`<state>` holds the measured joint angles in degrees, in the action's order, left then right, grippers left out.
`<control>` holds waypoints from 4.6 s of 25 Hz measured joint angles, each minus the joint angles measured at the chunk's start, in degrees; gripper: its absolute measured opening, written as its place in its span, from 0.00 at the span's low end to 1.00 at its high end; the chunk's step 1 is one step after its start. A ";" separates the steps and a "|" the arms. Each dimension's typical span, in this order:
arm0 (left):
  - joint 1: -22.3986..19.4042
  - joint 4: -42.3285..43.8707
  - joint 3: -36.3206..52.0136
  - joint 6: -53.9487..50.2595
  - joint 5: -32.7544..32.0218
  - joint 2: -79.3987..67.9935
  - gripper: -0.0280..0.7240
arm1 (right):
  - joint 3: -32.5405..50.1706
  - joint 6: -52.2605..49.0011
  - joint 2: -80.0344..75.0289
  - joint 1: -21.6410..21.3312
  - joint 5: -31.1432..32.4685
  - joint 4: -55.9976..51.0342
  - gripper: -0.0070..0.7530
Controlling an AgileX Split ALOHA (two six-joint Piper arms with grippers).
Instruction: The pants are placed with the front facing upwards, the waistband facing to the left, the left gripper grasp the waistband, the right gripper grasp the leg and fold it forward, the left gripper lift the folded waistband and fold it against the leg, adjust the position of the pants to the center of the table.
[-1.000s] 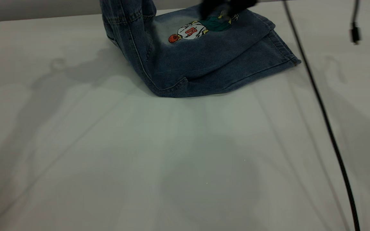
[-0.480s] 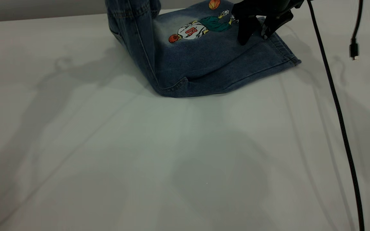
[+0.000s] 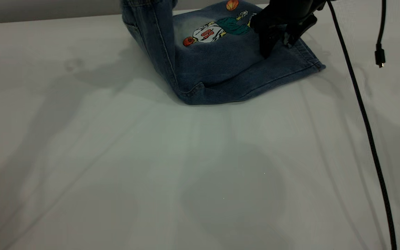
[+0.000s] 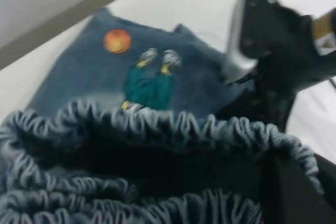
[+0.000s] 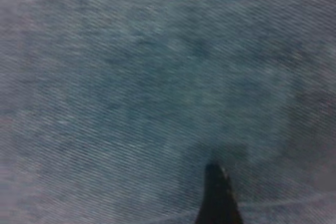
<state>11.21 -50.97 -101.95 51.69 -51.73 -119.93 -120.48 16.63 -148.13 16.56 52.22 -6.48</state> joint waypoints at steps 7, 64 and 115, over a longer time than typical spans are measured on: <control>6.11 0.06 0.00 0.25 5.26 0.00 0.12 | 0.00 -1.23 -0.01 0.01 -0.06 0.26 0.57; 23.28 -41.27 -5.11 37.16 40.56 -20.57 0.67 | -22.32 -5.72 0.76 -21.15 17.77 6.48 0.57; 23.22 -45.05 0.14 32.74 40.36 -7.84 0.69 | -22.21 -5.91 0.10 -21.15 17.78 6.48 0.57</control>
<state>34.43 -96.02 -101.81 84.43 -11.36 -127.77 -142.69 10.72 -148.03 -4.59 70.01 0.00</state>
